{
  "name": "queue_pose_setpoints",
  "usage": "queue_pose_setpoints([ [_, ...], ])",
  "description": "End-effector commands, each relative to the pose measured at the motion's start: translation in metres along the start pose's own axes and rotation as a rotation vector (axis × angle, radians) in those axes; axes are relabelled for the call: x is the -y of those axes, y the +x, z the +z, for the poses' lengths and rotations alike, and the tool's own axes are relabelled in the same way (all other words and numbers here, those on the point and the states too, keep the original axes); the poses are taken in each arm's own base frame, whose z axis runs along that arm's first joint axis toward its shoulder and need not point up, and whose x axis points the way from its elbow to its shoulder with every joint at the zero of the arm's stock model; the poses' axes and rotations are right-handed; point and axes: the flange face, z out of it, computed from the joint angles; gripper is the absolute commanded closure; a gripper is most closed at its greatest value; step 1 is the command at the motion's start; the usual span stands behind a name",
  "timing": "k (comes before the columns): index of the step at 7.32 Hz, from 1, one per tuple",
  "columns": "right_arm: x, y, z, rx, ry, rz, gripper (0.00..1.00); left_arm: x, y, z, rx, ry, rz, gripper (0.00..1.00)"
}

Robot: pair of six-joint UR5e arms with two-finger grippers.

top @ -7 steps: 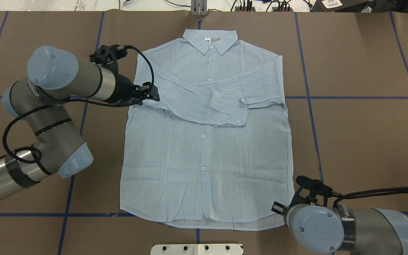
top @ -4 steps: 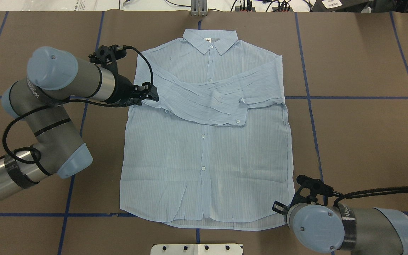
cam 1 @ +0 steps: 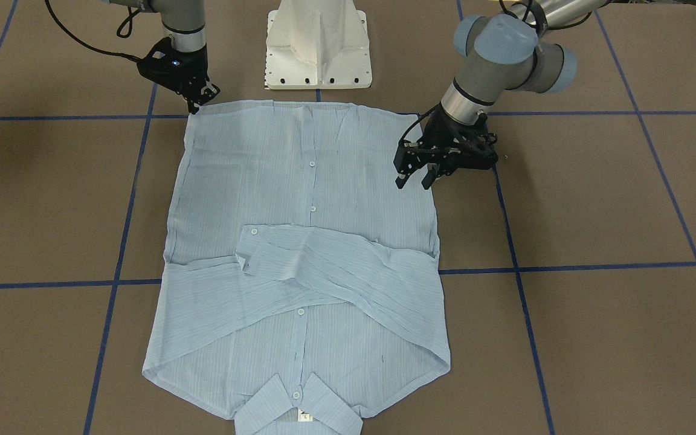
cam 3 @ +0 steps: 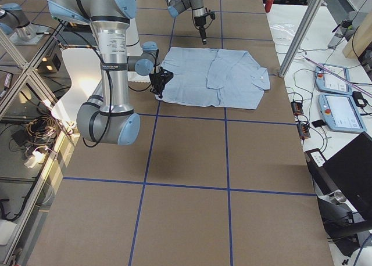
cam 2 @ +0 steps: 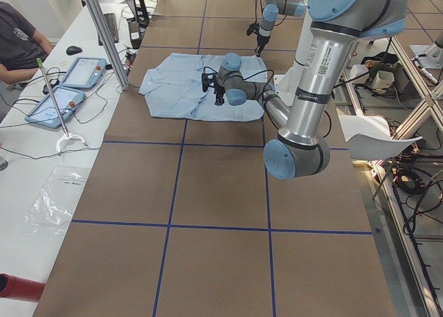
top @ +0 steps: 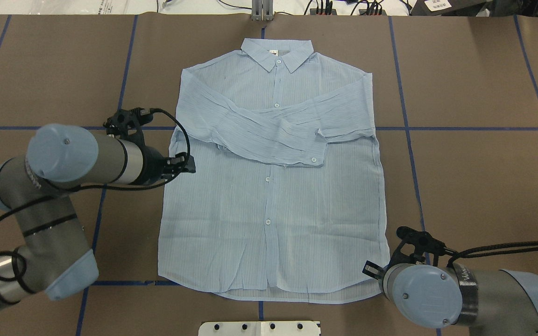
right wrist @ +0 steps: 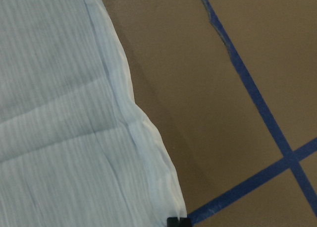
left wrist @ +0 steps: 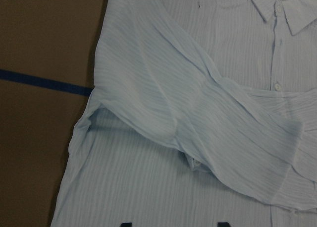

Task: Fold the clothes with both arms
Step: 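Grasp both bottom hem corners with the left and right grippers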

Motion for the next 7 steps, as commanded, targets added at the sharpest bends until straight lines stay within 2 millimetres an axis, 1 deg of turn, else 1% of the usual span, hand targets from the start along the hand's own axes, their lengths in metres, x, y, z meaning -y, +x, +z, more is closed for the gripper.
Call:
queue_pose_setpoints([
  [1,0.0,0.001,-0.003,-0.002,-0.02,0.0,1.0,-0.108,0.016,-0.007,0.133,-0.016,-0.06,0.35],
  [2,-0.001,0.001,-0.004,-0.001,-0.023,0.0,1.0,-0.149,0.014,0.003,0.179,-0.027,-0.082,0.35],
  [3,-0.001,0.0,-0.006,0.003,-0.025,0.0,1.0,-0.173,0.007,0.012,0.239,-0.023,-0.077,0.36],
  [4,0.0,0.001,-0.006,0.001,-0.022,0.001,1.0,-0.183,-0.003,0.017,0.292,-0.027,-0.081,0.36],
  [5,0.001,0.001,-0.006,0.0,-0.02,0.004,1.0,-0.186,-0.021,0.022,0.325,-0.026,-0.093,0.37],
  [6,0.002,0.0,-0.007,0.001,-0.02,0.005,1.0,-0.185,-0.029,0.022,0.337,-0.022,-0.093,0.37],
  [7,0.001,-0.001,-0.011,0.01,-0.023,0.006,1.0,-0.185,-0.032,0.022,0.343,-0.023,-0.094,0.37],
])
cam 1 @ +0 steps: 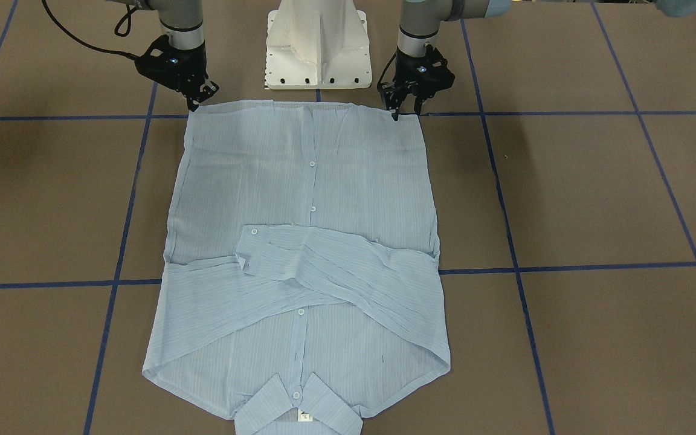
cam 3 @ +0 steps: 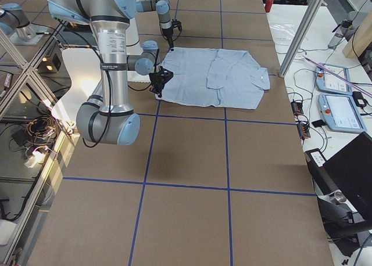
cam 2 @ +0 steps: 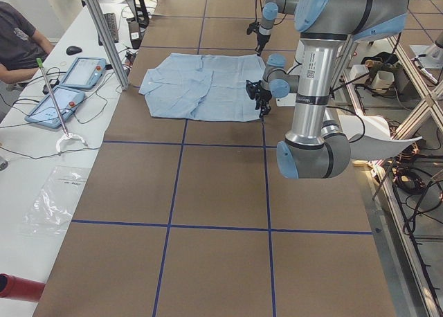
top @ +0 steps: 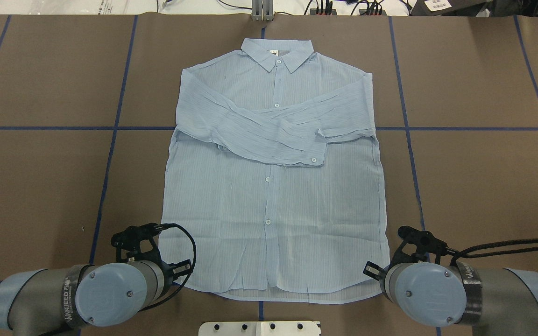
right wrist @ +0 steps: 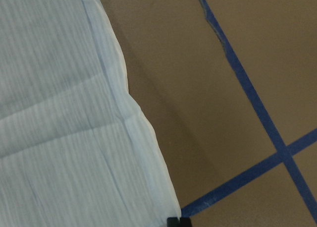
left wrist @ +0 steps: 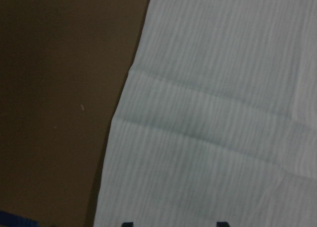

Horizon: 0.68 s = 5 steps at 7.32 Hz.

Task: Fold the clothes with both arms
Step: 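Grasp both bottom hem corners with the left and right grippers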

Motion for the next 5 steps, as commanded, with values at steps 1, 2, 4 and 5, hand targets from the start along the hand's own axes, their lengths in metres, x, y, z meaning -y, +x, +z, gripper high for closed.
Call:
queue_pose_setpoints([
  [1,0.0009,-0.0012,-0.0035,0.007,-0.001,0.002,1.0,-0.0008,-0.0077,0.0048,0.019,0.001,-0.001,0.38],
  [2,0.0018,-0.0008,-0.0047,0.009,-0.001,0.004,1.0,-0.0009,-0.0078,0.0048,0.02,0.0,-0.003,0.41],
  [4,0.0018,-0.001,-0.0062,0.012,-0.002,0.004,1.0,-0.0011,-0.0076,0.0066,0.022,0.0,-0.003,0.45],
  [5,0.0017,-0.0011,-0.0069,0.013,-0.003,0.004,1.0,-0.0012,-0.0067,0.0055,0.02,0.0,-0.003,0.47],
])
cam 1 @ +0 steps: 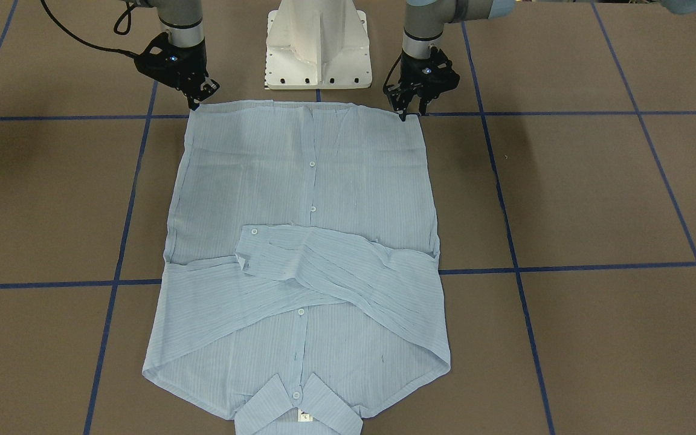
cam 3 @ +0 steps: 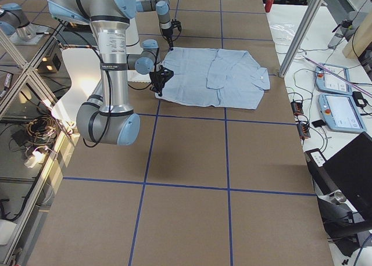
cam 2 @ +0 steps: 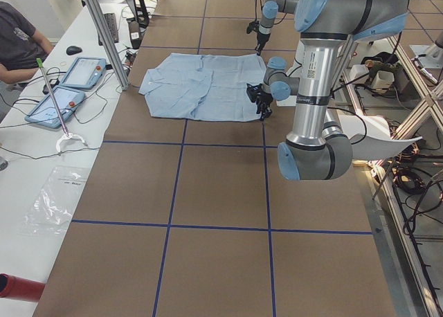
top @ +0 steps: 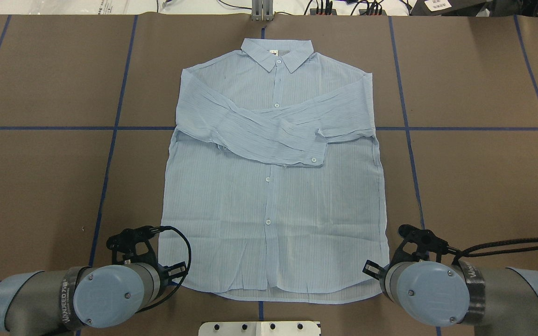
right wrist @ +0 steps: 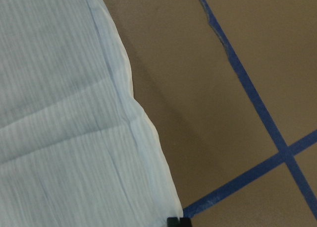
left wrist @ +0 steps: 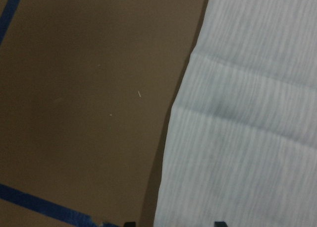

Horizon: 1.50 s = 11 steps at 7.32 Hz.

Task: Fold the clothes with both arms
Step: 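Grasp both bottom hem corners with the left and right grippers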

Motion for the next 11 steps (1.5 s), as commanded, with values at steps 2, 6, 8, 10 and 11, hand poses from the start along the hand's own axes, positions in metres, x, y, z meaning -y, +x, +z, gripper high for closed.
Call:
queue_pose_setpoints([
  [2,0.0,0.0,0.0,0.0,0.0,0.0,1.0,0.0,0.0,0.0,0.0,0.0,0.0,0.63],
  [6,0.001,0.0,-0.004,0.006,-0.001,0.001,1.0,0.007,0.002,-0.008,-0.016,0.006,-0.011,1.0],
  [8,0.001,0.002,-0.014,0.021,-0.009,0.001,1.0,0.009,-0.011,-0.036,-0.039,-0.004,-0.012,1.0],
  [10,-0.007,0.024,-0.032,0.027,-0.034,-0.029,1.0,-0.01,-0.018,-0.07,-0.071,-0.054,-0.083,1.0],
  [11,-0.013,0.031,-0.041,0.033,-0.051,-0.042,1.0,-0.024,-0.02,-0.089,-0.073,-0.082,-0.112,1.0],
])
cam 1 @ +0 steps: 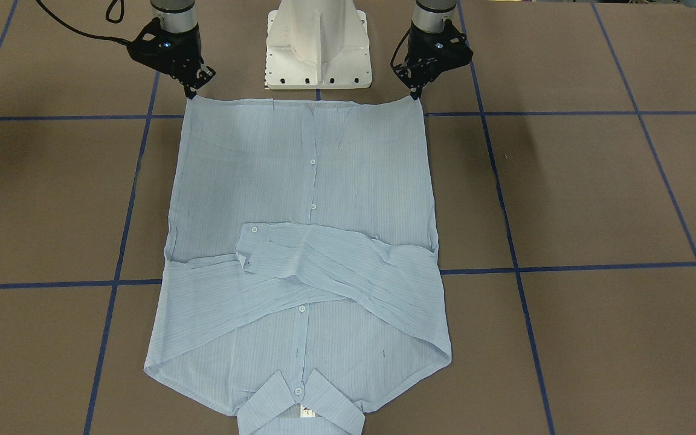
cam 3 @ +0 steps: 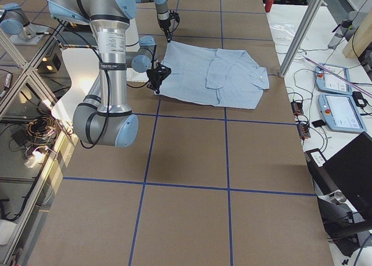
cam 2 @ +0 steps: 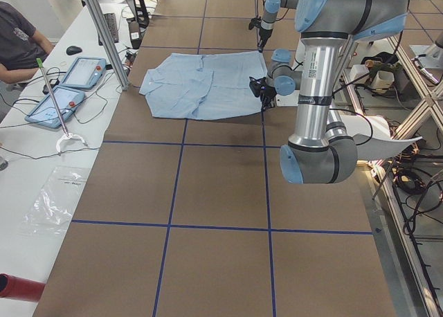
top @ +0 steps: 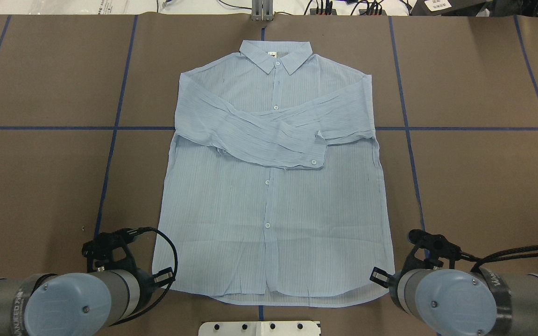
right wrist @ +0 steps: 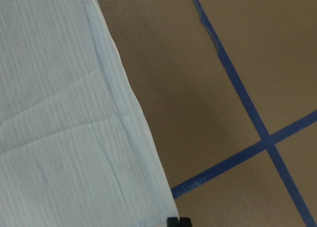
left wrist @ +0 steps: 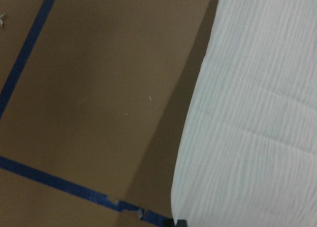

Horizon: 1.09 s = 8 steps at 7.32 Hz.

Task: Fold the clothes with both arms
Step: 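Grasp both bottom hem corners with the left and right grippers, then lift the hem with both grippers and fold it up toward the collar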

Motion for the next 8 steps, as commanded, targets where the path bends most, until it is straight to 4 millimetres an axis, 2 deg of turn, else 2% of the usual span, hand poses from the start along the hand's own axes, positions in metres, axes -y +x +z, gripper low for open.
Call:
queue_pose_setpoints([
  [1,-0.014,0.015,-0.02,0.013,-0.034,-0.032,1.0,-0.031,-0.002,-0.043,-0.029,-0.07,-0.074,1.0],
  [2,-0.021,0.02,-0.024,0.012,-0.048,-0.028,1.0,-0.044,-0.004,-0.054,-0.028,-0.1,-0.132,1.0],
  [3,-0.02,0.019,-0.034,0.031,-0.053,-0.024,1.0,-0.042,-0.002,-0.059,-0.04,-0.103,-0.143,1.0],
  [4,-0.01,0.015,-0.047,0.066,-0.041,-0.002,1.0,-0.032,0.002,-0.083,-0.083,-0.119,-0.157,1.0],
  [5,0.015,0.007,-0.055,0.092,-0.008,0.046,1.0,0.002,0.019,-0.1,-0.14,-0.086,-0.182,1.0],
  [6,0.04,-0.003,-0.068,0.132,0.023,0.096,1.0,0.035,0.027,-0.109,-0.174,-0.023,-0.13,1.0],
  [8,0.089,-0.023,-0.098,0.219,0.083,0.19,1.0,0.088,0.033,-0.121,-0.192,0.054,-0.109,1.0],
])
